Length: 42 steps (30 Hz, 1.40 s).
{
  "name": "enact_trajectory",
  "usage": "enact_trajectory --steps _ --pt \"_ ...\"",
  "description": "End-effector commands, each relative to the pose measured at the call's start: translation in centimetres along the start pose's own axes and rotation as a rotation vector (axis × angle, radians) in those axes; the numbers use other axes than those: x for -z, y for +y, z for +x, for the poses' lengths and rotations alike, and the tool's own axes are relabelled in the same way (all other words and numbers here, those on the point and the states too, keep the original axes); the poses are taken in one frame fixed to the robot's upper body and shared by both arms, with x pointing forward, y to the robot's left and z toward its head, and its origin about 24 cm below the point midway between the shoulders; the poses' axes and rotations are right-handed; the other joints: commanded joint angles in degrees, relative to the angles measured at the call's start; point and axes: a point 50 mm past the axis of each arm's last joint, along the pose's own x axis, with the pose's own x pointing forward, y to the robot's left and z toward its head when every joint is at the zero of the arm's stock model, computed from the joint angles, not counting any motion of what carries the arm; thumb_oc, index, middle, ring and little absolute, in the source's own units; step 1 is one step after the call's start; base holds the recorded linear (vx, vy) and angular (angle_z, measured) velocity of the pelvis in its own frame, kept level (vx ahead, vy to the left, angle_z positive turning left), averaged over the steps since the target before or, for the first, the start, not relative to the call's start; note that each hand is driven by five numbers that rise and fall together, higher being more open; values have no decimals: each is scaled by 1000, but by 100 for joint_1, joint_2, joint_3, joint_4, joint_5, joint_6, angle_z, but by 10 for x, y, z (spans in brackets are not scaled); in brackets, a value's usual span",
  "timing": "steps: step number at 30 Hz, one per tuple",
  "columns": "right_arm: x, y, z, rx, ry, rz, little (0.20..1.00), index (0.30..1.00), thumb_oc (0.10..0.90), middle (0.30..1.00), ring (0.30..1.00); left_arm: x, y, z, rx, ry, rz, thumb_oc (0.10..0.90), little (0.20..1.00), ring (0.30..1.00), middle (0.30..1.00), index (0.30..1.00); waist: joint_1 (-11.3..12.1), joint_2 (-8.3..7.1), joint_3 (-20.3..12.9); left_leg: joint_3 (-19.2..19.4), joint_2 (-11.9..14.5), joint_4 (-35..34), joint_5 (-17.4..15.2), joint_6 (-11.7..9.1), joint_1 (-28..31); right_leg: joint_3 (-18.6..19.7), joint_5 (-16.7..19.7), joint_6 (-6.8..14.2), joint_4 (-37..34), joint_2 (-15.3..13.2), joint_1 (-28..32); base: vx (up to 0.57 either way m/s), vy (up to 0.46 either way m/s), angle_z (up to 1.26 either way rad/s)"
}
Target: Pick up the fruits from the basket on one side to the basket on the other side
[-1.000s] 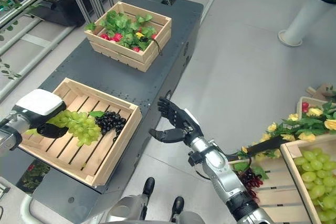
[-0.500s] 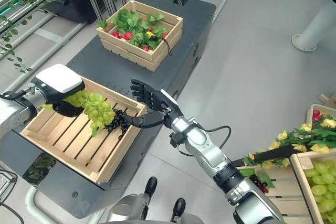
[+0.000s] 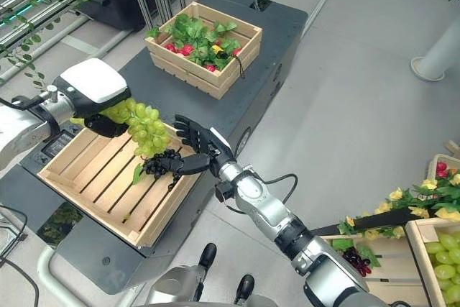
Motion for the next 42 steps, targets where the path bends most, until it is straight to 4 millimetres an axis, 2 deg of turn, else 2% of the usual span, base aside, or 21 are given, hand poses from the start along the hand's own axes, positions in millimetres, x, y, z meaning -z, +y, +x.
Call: enact_trajectory --steps 1,14,26,30,39,42 --pt "-16 18 7 -11 -116 36 900 900 800 900 900 36 24 -2 -108 195 -64 400 300 300 300 300 43 164 -1244 212 -264 19 -692 -49 194 -89 200 173 98 -231 -328 -31 -33 1" --pt "-25 19 16 31 -139 0 900 900 800 900 900 17 26 2 -186 142 -103 400 300 300 300 300 113 138 -1302 118 -274 -47 -656 -50 194 -103 202 143 68 -210 -321 -8 0 0" --pt "-45 27 14 -47 -252 234 900 900 800 900 900 10 15 2 -176 124 -126 400 300 300 300 300 81 158 -1307 145 -272 -84 -635 -28 201 -71 219 137 52 -205 -332 0 0 0" --pt "-48 29 15 -40 -270 241 900 900 800 900 900 9 14 3 -174 117 -135 400 300 300 300 300 67 162 -1332 174 -271 -84 -639 -21 201 -68 216 145 55 -211 -339 0 0 0" --pt "-43 30 17 -36 -232 194 900 900 800 900 900 4 26 6 -244 81 -184 400 300 300 300 300 65 145 -1342 205 -274 -79 -645 -10 220 -65 220 134 58 -212 -334 0 0 0" --pt "-43 30 18 -30 -228 192 900 900 800 900 900 -4 30 8 -268 52 -207 400 300 300 300 300 79 128 -1330 192 -280 -76 -649 -3 227 -80 220 129 59 -217 -323 0 0 0"
